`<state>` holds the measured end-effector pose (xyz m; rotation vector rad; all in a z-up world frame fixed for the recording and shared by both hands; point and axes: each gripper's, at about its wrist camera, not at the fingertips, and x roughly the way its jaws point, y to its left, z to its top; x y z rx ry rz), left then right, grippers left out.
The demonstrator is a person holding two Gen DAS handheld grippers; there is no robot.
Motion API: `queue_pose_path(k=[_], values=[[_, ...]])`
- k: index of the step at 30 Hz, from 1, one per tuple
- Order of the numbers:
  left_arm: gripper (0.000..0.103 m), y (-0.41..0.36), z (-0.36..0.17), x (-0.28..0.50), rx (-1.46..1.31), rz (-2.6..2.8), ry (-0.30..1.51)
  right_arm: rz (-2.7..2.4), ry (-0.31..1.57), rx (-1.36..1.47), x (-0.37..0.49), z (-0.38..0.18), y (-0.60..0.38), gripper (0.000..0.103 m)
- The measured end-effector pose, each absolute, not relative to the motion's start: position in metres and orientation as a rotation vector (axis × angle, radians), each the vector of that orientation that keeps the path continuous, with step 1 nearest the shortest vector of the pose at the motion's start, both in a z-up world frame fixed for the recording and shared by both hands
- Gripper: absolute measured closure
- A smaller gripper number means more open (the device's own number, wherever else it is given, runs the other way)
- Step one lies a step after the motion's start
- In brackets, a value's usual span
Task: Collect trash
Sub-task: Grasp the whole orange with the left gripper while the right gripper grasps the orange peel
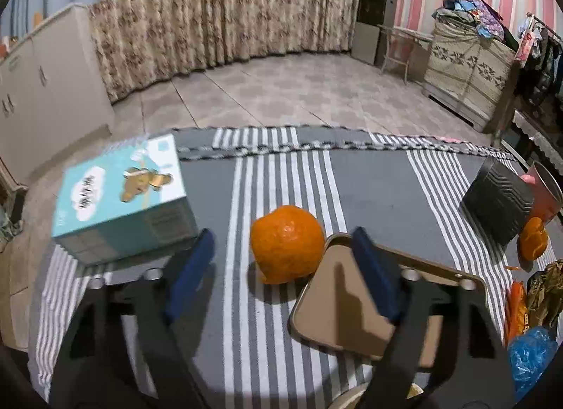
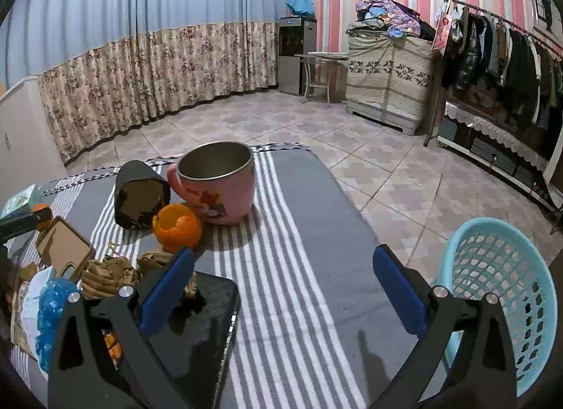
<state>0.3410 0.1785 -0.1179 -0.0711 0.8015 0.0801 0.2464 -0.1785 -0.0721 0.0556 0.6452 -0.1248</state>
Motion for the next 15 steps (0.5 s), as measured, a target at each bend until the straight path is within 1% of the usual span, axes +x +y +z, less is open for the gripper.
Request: queue_pose_path(k=[3,4,5,8,15], values=[[0.054,0.177,-0.119,0.345,-0.066,0.058,0.8,-0.115,0.654,0.05,0.249,-0.071,-0.172,0.004],[0.058,0.175,-0.119,0.345,-0.061,0.049,0.8,-0.111,0.653,0.045,0.249,-0.07,-0.17,0.004],[0.067,0.175,-0.119,0.346,-0.054,0.044,0.802,-0.108,0.651,0.04,0.249,-0.07,-0.168,0.004],[0.07,0.174,-0.117,0.341,-0.03,0.052,0.783,-0.099,0.648,0.033,0.253,-0.065,-0.157,0.004],[0.071,0.178,-0.096,0.321,-0.023,0.066,0.693,-0.077,0.657,0.023,0.27,-0.064,-0.129,0.005]])
